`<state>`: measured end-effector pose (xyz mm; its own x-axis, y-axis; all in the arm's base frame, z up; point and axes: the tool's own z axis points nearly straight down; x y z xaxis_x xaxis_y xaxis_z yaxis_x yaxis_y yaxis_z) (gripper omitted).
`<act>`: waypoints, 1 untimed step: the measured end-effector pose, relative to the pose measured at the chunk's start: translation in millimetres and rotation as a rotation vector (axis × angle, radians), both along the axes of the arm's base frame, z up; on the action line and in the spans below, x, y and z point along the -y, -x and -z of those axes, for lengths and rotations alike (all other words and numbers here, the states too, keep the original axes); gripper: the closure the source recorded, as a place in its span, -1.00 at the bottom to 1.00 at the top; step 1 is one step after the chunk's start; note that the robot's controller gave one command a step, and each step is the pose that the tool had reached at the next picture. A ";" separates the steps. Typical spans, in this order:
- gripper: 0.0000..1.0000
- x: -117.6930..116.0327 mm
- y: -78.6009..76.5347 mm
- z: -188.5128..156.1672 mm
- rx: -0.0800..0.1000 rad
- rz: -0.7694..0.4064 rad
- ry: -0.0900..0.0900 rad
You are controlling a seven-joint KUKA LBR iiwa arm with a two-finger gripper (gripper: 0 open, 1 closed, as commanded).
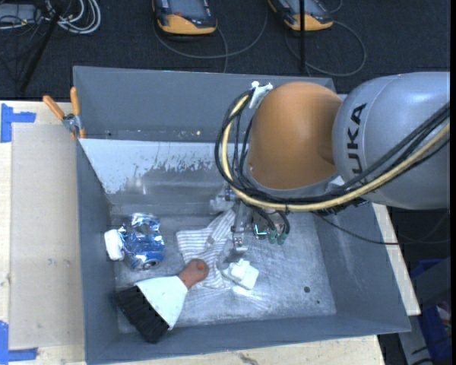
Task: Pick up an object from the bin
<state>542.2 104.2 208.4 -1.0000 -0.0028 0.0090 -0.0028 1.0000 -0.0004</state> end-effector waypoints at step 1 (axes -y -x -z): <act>-1.00 0.5 -1.7 -4.0 0.008 0.002 -0.001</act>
Offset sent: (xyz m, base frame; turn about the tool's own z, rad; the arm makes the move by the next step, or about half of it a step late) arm 0.0138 -0.0151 -0.1384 -0.0763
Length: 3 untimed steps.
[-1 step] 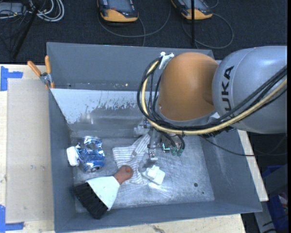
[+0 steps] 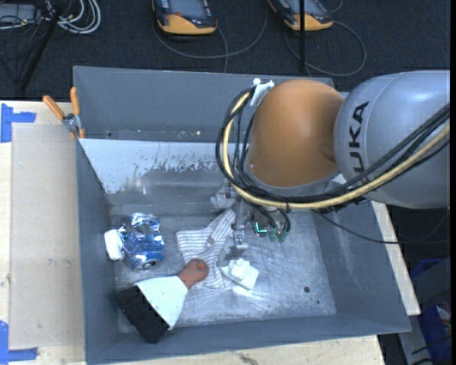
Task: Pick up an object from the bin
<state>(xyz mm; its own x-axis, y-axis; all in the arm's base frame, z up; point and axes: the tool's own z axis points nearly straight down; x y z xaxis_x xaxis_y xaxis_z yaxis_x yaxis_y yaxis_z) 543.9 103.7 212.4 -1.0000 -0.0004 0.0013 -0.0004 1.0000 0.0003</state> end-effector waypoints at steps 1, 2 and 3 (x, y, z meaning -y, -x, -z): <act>-1.00 3.8 -5.9 44.7 0.008 -0.027 -0.001; 1.00 27.5 -0.9 135.8 -0.012 -0.440 -0.002; 1.00 27.6 -0.9 135.9 -0.012 -0.439 -0.002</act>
Offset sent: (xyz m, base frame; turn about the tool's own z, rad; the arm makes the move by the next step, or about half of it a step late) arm 0.0007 -0.0291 -0.1424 -0.4409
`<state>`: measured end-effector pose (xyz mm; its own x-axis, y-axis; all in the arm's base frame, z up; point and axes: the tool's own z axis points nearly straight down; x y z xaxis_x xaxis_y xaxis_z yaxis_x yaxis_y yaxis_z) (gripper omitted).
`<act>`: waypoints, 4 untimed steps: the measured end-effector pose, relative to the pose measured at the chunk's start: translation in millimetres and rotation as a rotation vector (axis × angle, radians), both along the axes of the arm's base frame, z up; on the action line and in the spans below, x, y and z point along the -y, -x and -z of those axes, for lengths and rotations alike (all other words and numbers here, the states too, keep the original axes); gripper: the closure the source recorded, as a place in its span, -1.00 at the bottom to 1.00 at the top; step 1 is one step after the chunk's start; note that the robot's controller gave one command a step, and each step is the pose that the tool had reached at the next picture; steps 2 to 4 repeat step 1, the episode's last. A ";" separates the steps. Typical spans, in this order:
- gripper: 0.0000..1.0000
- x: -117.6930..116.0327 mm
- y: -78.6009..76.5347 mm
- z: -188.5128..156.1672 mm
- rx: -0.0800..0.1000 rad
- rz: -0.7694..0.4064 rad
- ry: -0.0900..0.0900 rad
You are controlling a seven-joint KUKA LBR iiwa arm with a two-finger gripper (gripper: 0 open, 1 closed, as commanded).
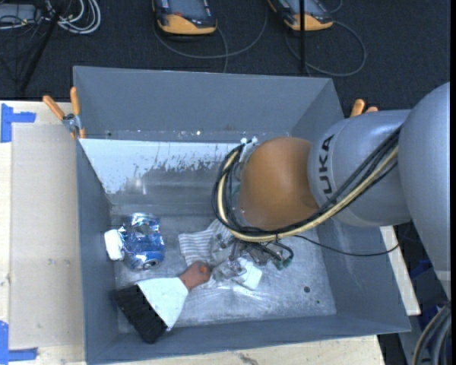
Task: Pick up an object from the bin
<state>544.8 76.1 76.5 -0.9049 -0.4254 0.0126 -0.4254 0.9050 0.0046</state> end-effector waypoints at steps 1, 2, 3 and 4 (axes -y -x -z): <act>1.00 -2.0 2.2 -132.2 0.014 -0.043 -0.003; 1.00 -2.0 2.2 -132.2 0.014 -0.043 -0.003; 1.00 -2.0 2.2 -132.2 0.014 -0.043 -0.003; 1.00 -2.0 2.2 -132.2 0.014 -0.043 -0.003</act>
Offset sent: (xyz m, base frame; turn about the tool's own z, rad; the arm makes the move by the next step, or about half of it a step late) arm 0.0000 0.0000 0.0000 0.0000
